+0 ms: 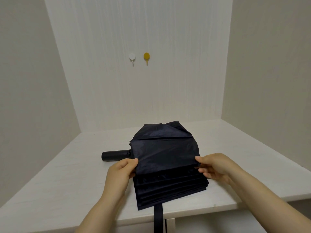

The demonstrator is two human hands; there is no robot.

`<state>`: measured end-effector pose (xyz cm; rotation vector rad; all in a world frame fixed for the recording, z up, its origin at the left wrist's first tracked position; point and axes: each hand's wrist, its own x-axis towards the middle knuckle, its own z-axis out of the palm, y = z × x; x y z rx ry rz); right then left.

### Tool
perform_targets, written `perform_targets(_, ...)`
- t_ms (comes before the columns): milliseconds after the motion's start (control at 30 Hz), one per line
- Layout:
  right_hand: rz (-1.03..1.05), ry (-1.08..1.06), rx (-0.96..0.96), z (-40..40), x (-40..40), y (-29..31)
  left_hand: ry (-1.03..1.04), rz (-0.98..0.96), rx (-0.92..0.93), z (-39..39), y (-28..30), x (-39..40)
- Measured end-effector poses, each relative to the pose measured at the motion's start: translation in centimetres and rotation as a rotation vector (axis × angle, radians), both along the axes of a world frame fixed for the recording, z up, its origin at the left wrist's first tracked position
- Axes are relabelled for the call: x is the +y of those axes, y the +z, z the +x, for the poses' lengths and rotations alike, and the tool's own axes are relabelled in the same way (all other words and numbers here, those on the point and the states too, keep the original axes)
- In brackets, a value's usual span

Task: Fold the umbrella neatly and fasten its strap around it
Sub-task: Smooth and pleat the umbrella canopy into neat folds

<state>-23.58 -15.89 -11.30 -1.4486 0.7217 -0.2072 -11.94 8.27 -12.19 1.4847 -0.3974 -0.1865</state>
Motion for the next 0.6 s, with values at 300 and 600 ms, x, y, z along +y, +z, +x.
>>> perform_targets(300,-0.209,0.067,0.078,-0.2,-0.1,0.2,0.039,0.135,-0.008,-0.1,-1.0,0.5)
perform_targets(600,-0.647,0.057,0.186,0.1,0.1,-0.8,0.187,0.539,-0.305,-0.5,-1.6,0.6)
